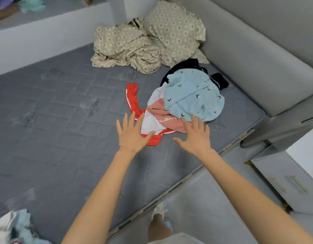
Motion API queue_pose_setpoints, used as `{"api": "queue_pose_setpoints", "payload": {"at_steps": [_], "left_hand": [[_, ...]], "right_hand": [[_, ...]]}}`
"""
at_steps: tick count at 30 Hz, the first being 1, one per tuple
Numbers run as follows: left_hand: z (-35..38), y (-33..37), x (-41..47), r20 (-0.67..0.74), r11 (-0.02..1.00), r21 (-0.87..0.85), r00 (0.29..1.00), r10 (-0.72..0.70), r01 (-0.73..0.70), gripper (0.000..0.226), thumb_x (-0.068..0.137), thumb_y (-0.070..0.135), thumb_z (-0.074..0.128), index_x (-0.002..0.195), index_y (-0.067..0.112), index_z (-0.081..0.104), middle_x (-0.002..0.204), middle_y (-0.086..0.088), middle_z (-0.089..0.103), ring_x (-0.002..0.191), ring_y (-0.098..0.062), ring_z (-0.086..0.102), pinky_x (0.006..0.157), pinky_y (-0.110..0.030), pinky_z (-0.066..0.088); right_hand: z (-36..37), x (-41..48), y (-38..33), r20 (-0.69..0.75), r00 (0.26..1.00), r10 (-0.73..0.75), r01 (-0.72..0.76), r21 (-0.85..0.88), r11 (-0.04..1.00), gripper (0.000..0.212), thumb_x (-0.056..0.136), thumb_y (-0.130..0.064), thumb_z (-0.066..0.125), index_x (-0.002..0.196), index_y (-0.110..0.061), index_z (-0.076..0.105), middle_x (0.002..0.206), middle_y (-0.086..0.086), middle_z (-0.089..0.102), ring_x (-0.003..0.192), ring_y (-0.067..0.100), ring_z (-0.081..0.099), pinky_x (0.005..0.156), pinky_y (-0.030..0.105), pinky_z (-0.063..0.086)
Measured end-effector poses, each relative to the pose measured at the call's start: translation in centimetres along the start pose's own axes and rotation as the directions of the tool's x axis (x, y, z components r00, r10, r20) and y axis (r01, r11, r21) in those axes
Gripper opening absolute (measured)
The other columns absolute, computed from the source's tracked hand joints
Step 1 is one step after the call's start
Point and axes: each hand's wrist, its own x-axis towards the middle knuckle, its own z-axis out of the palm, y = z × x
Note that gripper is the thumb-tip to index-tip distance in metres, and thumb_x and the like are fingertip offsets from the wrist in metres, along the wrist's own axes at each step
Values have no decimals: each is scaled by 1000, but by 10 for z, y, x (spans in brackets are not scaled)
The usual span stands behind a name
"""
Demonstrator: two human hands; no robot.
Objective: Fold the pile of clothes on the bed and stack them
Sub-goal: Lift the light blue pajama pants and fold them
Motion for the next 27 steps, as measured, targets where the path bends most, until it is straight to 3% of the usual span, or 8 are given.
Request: {"api": "queue_pose_setpoints", "payload": {"at_steps": [5, 10, 14, 19, 24, 27], "left_hand": [[17, 35, 72, 73, 997, 20, 995, 69, -71, 100, 63, 81, 11, 150, 33, 22, 160, -2, 12, 147, -25, -1, 114, -51, -7], [38, 81, 130, 98, 993, 20, 988, 118, -120, 79, 82, 73, 41, 149, 32, 25, 159, -3, 15, 147, -23, 5, 115, -51, -4], [60, 121, 171, 126, 994, -23, 986, 111, -109, 80, 84, 70, 48, 149, 33, 21, 160, -2, 12, 147, -23, 4, 115, -51, -5], [98, 171, 233, 137, 997, -28, 988, 68, -65, 95, 66, 81, 16, 149, 35, 20, 160, -4, 11, 147, -25, 3, 114, -51, -7], [134, 222, 280, 200, 993, -93, 978, -59, 79, 86, 78, 78, 31, 151, 36, 14, 161, -3, 5, 148, -23, -3, 115, -49, -6], [156, 240, 301, 223, 984, -108, 968, -118, 145, 90, 72, 80, 23, 150, 38, 10, 161, 0, 1, 148, -21, -6, 118, -51, -4]], "right_hand": [[-15, 49, 39, -9, 996, 90, -89, 58, 994, 80, 89, -62, 46, 153, -33, 6, 162, 5, -2, 148, 29, -1, 117, 51, 7], [-26, 93, 91, 32, 984, 173, -176, 127, 976, 80, 90, -57, 49, 153, -32, 7, 161, 5, 2, 148, 28, -1, 117, 50, 5], [-26, 135, 141, 55, 981, 184, -190, 142, 971, 80, 91, -57, 48, 153, -32, 4, 161, 5, 1, 148, 28, -1, 117, 51, 5], [-26, 207, 211, 36, 990, 137, -140, 93, 986, 82, 90, -58, 49, 154, -31, 4, 161, 8, 5, 148, 30, 2, 117, 53, 10], [-22, 272, 269, 131, 987, 96, -109, 103, 989, 83, 90, -60, 48, 153, -31, 3, 161, 8, 2, 147, 31, 1, 117, 53, 9], [-16, 307, 290, 153, 987, 42, -54, 78, 995, 82, 91, -57, 48, 154, -30, 2, 161, 9, 2, 147, 31, 2, 116, 53, 9]]}}
